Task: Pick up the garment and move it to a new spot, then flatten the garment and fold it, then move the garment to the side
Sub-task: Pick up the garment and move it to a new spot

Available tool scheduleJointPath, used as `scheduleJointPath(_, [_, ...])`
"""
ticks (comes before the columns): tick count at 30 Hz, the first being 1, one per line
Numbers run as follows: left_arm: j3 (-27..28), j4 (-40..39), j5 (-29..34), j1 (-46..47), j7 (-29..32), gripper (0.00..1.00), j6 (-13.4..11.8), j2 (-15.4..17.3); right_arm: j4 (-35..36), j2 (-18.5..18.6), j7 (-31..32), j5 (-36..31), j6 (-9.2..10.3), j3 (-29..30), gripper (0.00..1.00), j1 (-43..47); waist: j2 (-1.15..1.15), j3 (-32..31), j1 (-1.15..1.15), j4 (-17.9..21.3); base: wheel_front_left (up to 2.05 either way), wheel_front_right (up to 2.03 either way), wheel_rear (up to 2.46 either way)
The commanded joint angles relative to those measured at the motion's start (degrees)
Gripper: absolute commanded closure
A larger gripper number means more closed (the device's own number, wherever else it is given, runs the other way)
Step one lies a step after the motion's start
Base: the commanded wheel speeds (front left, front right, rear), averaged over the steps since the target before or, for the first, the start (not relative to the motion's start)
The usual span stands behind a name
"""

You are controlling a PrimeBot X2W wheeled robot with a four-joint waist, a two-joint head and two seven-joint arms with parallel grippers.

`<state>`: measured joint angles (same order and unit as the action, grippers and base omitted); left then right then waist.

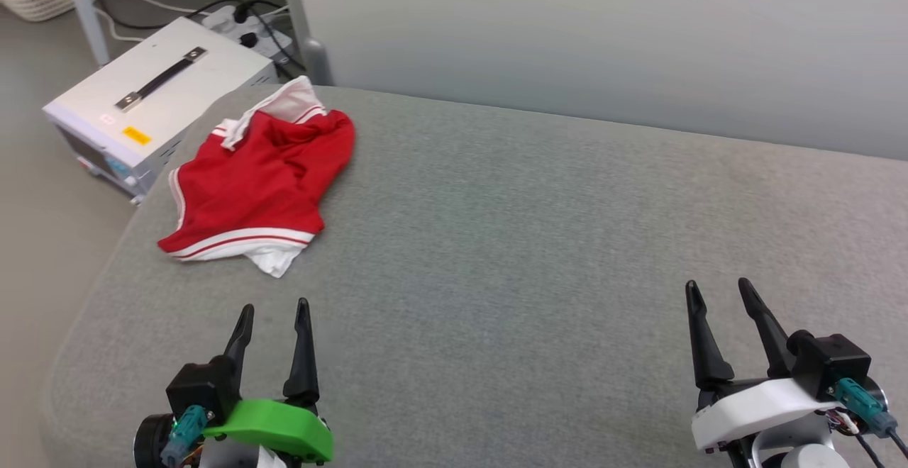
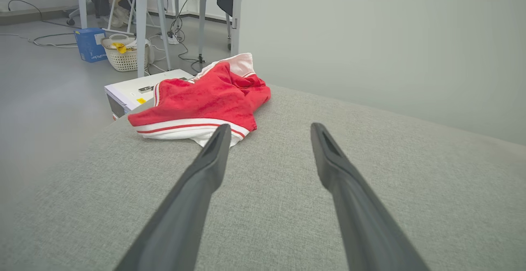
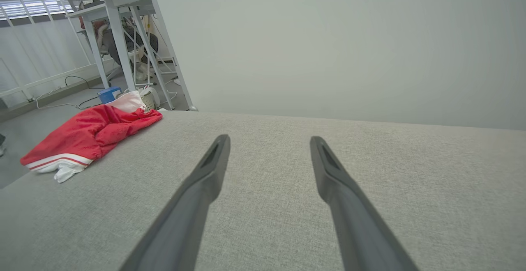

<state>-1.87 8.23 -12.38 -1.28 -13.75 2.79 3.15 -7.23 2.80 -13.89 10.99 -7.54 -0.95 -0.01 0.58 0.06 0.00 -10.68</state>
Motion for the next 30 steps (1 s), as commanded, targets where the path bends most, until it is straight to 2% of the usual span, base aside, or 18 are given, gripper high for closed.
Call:
scheduleJointPath(1, [0.14, 0.14, -0.78, -1.15, -0.76, 0.00, 0.15, -0.26, -0.28, 0.08, -0.62, 0.68, 0.05, -0.37, 0.00, 0.91, -0.56, -0.20, 0.00, -3.53, 0.00, 0.00, 0.00])
scheduleJointPath(7, [0.06, -0.03, -0.41, -0.96, -1.25, 0.00, 0.50, -0.27, -0.55, 0.08, -1.11, 1.16, 0.05, -0.91, 0.00, 0.94, -0.58, -0.03, 0.00, -8.01, 0.00, 0.00, 0.00])
scheduleJointPath(13, [0.20, -0.38, -0.32, -0.87, -1.25, 0.00, 0.76, -0.27, -0.82, 0.08, -1.11, 1.64, 0.05, -1.15, 0.00, 0.76, -0.58, -0.17, 0.00, -10.61, 0.00, 0.00, 0.00])
scheduleJointPath(30, [-0.38, -0.54, -0.23, -1.26, -1.25, 0.00, 0.53, -0.27, -0.98, 0.08, -1.11, 1.71, 0.05, -2.04, 0.00, 0.77, -0.58, 0.07, 0.00, -13.29, 0.00, 0.00, 0.00])
